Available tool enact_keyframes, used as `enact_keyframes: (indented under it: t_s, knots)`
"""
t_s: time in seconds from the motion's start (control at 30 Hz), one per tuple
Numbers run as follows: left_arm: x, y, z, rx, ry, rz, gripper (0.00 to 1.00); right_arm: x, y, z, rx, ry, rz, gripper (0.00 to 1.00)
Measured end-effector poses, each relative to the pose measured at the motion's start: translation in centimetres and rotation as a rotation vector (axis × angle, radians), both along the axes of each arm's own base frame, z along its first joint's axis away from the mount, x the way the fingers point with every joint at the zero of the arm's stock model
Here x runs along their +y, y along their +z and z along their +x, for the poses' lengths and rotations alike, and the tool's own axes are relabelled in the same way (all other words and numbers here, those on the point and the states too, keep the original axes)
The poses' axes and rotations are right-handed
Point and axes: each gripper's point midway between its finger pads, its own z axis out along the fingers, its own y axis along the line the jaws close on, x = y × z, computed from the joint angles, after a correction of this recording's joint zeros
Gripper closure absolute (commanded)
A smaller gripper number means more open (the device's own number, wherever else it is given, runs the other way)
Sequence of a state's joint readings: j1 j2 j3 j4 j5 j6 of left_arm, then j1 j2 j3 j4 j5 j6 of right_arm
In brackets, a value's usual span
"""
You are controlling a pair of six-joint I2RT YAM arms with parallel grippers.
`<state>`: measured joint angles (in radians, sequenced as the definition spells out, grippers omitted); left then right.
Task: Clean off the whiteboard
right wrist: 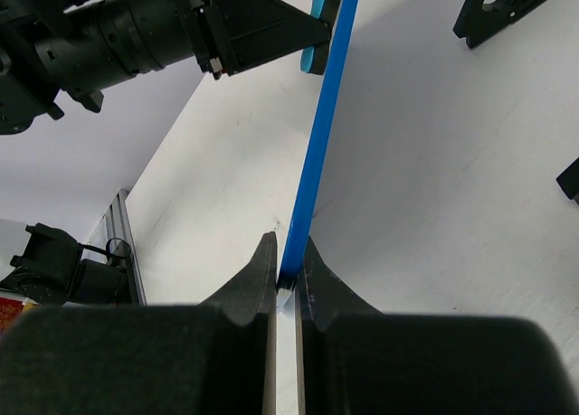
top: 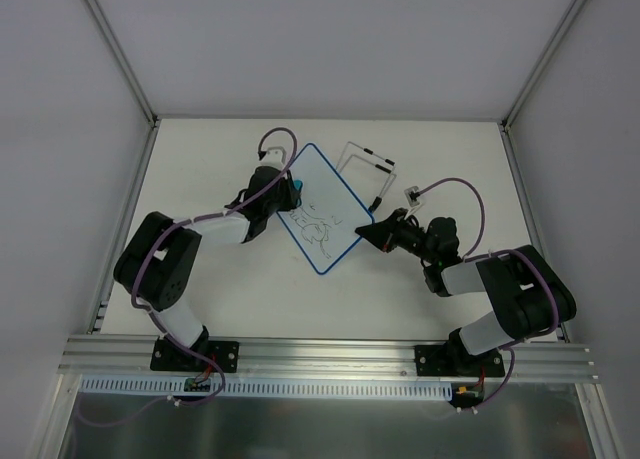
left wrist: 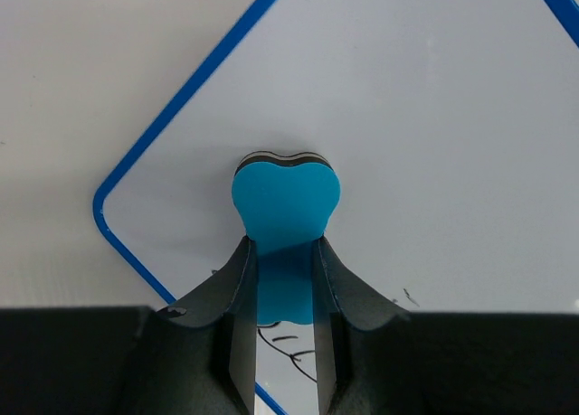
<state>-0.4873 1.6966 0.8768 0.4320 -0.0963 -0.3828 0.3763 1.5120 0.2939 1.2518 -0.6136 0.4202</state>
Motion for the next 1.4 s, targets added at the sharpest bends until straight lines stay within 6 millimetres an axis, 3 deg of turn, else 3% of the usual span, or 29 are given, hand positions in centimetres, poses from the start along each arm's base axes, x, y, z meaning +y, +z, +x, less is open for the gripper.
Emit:
enact_keyframes:
  t_s: [0.1, 0.33, 0.43, 0.73, 0.93, 1.03, 1.23, 1.4]
  knots:
    - [-1.5, -0.1, -1.6, -0.011, -0.021, -0.011, 1.00, 0.0, 0.0, 0.1, 0.002, -0.004, 0.001, 1.00]
    - [-8.5, 1.3, -7.3, -0.040, -0.183, -0.049, 1.00, -0.6, -0.2, 0.7, 0.017, -0.040, 0.003, 1.00]
    - [-9.9, 1.7, -8.4, -0.052, -0.208, -0.046, 1.00, -0.6, -0.3, 0.8, 0.022, -0.046, 0.004, 1.00]
    - [-8.9, 1.8, -7.4, -0.028, -0.154, -0.073, 1.00, -0.6, -0.3, 0.8, 0.024, -0.050, 0.004, 1.00]
    - [-4.0, 0.6, -4.0, 0.014, -0.029, -0.066, 1.00, -0.3, 0.0, 0.7, 0.012, -0.034, 0.006, 1.00]
    - [-2.6, -0.1, -3.3, 0.031, 0.004, -0.054, 1.00, -0.2, 0.0, 0.6, 0.012, -0.028, 0.006, 1.00]
    - [-3.5, 0.0, -3.5, 0.025, -0.033, -0.023, 1.00, -0.2, -0.1, 0.6, 0.013, -0.029, 0.005, 1.00]
    - [-7.9, 1.4, -5.4, -0.027, -0.131, -0.010, 1.00, -0.5, -0.2, 1.0, 0.015, -0.052, 0.003, 1.00]
